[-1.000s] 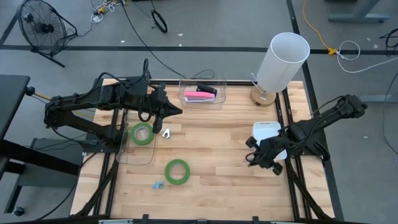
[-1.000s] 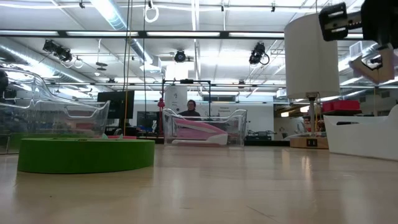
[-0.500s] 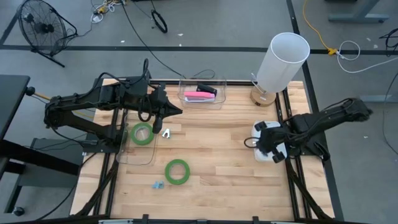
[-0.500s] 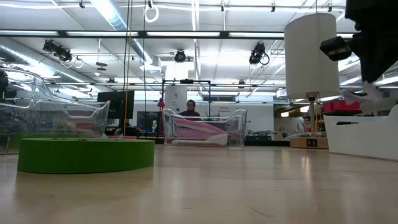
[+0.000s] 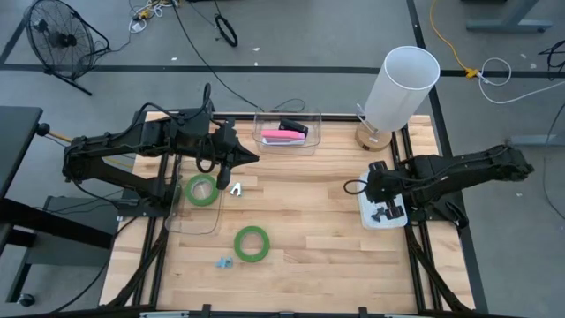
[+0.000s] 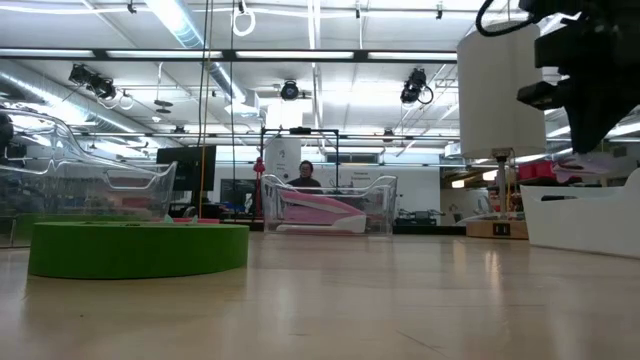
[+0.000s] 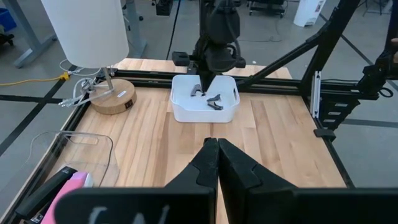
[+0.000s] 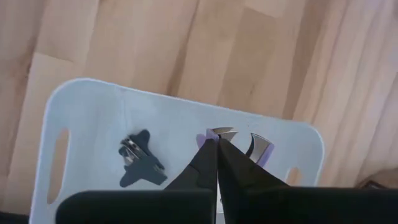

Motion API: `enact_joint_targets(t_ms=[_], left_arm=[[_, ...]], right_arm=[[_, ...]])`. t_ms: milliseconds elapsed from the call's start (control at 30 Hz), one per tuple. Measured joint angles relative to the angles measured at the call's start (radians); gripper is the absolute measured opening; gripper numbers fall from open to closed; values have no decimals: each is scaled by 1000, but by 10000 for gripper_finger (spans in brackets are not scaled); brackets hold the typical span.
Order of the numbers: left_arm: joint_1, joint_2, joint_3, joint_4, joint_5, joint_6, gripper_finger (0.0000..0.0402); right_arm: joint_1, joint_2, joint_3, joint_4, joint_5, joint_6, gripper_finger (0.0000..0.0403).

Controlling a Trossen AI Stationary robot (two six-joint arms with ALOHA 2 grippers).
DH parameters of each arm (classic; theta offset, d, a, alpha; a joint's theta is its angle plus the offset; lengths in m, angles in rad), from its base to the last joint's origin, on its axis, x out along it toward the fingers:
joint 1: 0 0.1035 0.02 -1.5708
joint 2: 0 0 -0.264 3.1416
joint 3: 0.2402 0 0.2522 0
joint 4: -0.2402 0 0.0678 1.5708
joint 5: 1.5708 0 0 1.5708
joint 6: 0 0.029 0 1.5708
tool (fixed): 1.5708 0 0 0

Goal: Pick and place Stapler, Stapler remover, tape
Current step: Put the purple staple remover into the white bin, then put the blue staple remover into the white bin

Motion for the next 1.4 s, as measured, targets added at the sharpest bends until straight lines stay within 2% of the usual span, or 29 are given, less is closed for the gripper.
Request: enact_joint_targets(t_ms=[267, 500, 733, 900, 1067, 1400], left_arm=[[0, 0, 0, 0, 0, 0, 14], [0, 0, 0, 0, 0, 1, 14], [0, 0, 0, 0, 0, 1, 14], [0, 0, 0, 0, 0, -7, 14], [0, 0, 0, 0, 0, -9, 14], [0, 0, 0, 0, -1, -55, 14]], right_arm=[[-43, 0, 0, -36, 12, -79, 3], [-44, 0, 0, -47, 24, -93, 28], [-44, 0, 0, -42, 149, -109, 60], [-44, 0, 0, -4, 175, -69, 81], [-44, 0, 0, 80, 173, -43, 107], [-44, 0, 0, 382, 129, 96, 184]])
